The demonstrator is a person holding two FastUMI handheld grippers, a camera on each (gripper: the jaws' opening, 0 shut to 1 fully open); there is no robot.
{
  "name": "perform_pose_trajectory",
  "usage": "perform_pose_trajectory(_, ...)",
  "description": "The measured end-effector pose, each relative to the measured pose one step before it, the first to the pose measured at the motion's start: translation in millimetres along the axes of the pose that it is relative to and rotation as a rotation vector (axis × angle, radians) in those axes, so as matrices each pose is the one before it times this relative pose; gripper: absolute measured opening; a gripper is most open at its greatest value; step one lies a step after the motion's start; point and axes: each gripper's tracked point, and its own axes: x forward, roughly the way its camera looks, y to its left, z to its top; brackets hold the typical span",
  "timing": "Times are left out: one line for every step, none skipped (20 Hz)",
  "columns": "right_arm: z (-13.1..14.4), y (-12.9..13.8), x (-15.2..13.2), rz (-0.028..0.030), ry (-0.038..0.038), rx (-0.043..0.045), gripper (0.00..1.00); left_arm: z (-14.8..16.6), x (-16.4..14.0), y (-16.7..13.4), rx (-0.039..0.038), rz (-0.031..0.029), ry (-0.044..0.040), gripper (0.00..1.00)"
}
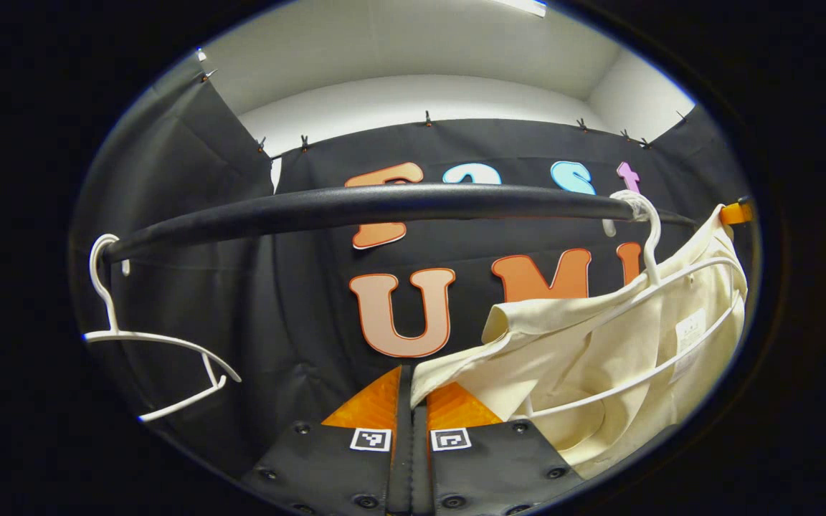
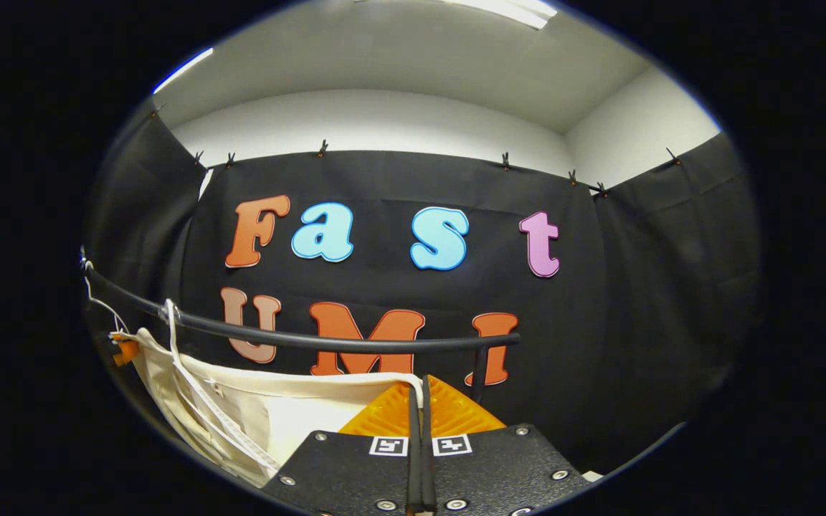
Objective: Grasp the clothes on the hanger with both hands and then place them into the laundry hamper below.
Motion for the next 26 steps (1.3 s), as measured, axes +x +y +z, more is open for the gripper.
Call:
perform_pose_trajectory(-11.65,6.16,0.58,0.01815,0.01917,-0.01181,0.00,-3.75,-0.86,8.04,-0.00174,0.03543,0.00134,0.06)
perform_pose_trajectory(-9.14,8.55,1.66,0.02422,0.01375,0.00690,0.00,-5.14,1.01,6.78,-0.00048,0.03073,-0.00018,0.06)
perform_pose_trajectory(-8.94,6.94,1.25,0.02610,0.01199,0.01832,0.00,-6.73,1.56,3.15,-0.00991,0.02304,0.00358,0.06)
perform_pose_trajectory(-9.34,3.66,2.07,0.02113,0.01128,0.02848,0.00,-8.57,3.64,1.90,-0.01708,0.01160,0.01175,0.06)
perform_pose_trajectory(-11.25,2.28,0.77,0.01846,0.01490,0.02973,0.00,-11.02,4.31,0.42,-0.01788,0.00662,0.02057,0.06)
perform_pose_trajectory(-11.66,0.19,1.09,0.01376,0.01446,0.01700,0.00,-9.41,1.82,0.96,-0.01634,0.00519,0.02059,0.06)
perform_pose_trajectory(-11.76,0.89,1.22,0.01227,0.01212,0.00721,0.00,-7.27,0.66,4.07,-0.01392,0.00870,0.01270,0.06)
perform_pose_trajectory(-11.18,1.96,1.44,0.01485,0.01399,0.01279,0.00,-5.01,0.30,2.89,-0.01007,0.00679,0.00972,0.06)
perform_pose_trajectory(-11.87,2.07,0.84,0.01613,0.01800,0.02396,0.05,-5.67,-0.29,3.97,-0.00619,0.00661,0.00756,0.06)
perform_pose_trajectory(-12.13,0.13,0.47,0.01206,0.01831,0.03094,0.00,-4.93,0.35,1.99,-0.00265,0.00423,0.00980,0.06)
perform_pose_trajectory(-13.00,-0.81,0.73,0.00718,0.01676,0.02405,0.00,-4.59,0.50,1.71,-0.00241,0.00332,0.01050,0.06)
perform_pose_trajectory(-11.79,-0.46,0.42,0.00593,0.01441,0.01383,0.00,-6.54,-0.24,2.04,-0.00056,0.00281,0.01014,0.06)
perform_pose_trajectory(-12.95,0.48,1.31,0.00681,0.01798,0.01174,0.00,-7.73,-0.49,1.96,0.00500,0.00605,0.01303,0.06)
perform_pose_trajectory(-13.74,0.56,0.11,0.01045,0.01795,0.02090,0.00,-8.25,-2.02,4.25,0.00431,0.00693,0.01303,0.06)
perform_pose_trajectory(-13.33,0.98,-0.60,0.00845,0.01827,0.02243,0.00,-10.57,0.71,3.58,-0.00402,0.00670,0.01920,0.06)
perform_pose_trajectory(-12.63,-0.10,-0.14,0.00378,0.01701,0.01300,0.00,-7.39,-0.51,1.68,-0.00874,0.00003,0.01351,0.06)
perform_pose_trajectory(-10.87,0.92,0.68,0.00063,0.01225,0.00510,0.00,-8.44,-0.10,1.81,-0.00425,-0.00050,0.01147,0.06)
perform_pose_trajectory(-9.65,-0.64,0.15,-0.00059,0.01176,0.00268,0.00,-8.76,-1.87,0.11,0.01068,0.00044,0.01216,0.06)
perform_pose_trajectory(-9.71,-0.09,-0.84,-0.00140,0.01532,0.00304,0.00,-7.02,-4.33,0.67,0.01762,0.00098,0.00968,0.06)
perform_pose_trajectory(-11.24,-1.66,-2.49,-0.00239,0.01427,-0.00073,0.00,-3.74,-3.15,-1.14,0.01536,0.00157,0.00799,0.06)
perform_pose_trajectory(-10.74,-2.95,-0.93,-0.00937,0.01280,-0.00539,0.00,-8.11,-5.78,-2.95,0.00139,-0.00465,0.01148,0.06)
perform_pose_trajectory(-10.07,-4.83,-1.46,-0.01065,0.01829,-0.00618,0.00,-11.42,-6.41,-5.10,-0.02206,-0.01696,0.02250,0.06)
perform_pose_trajectory(-11.71,-0.34,-2.08,-0.00102,0.02111,0.00569,0.00,-10.79,-8.34,-4.20,-0.02689,-0.01540,0.02733,0.06)
perform_pose_trajectory(-10.02,0.69,-1.32,0.00199,0.01999,0.00579,0.00,-14.22,-5.19,-3.91,-0.02455,-0.01188,0.04295,0.06)
perform_pose_trajectory(-12.19,-1.19,-1.91,-0.00512,0.01950,0.00000,0.00,-14.61,-3.22,-1.90,-0.01128,-0.00767,0.02290,0.06)
perform_pose_trajectory(-11.28,-1.91,-2.10,-0.00358,0.01825,0.00002,0.00,-12.21,-2.43,-3.37,0.00323,-0.00578,0.02466,0.06)
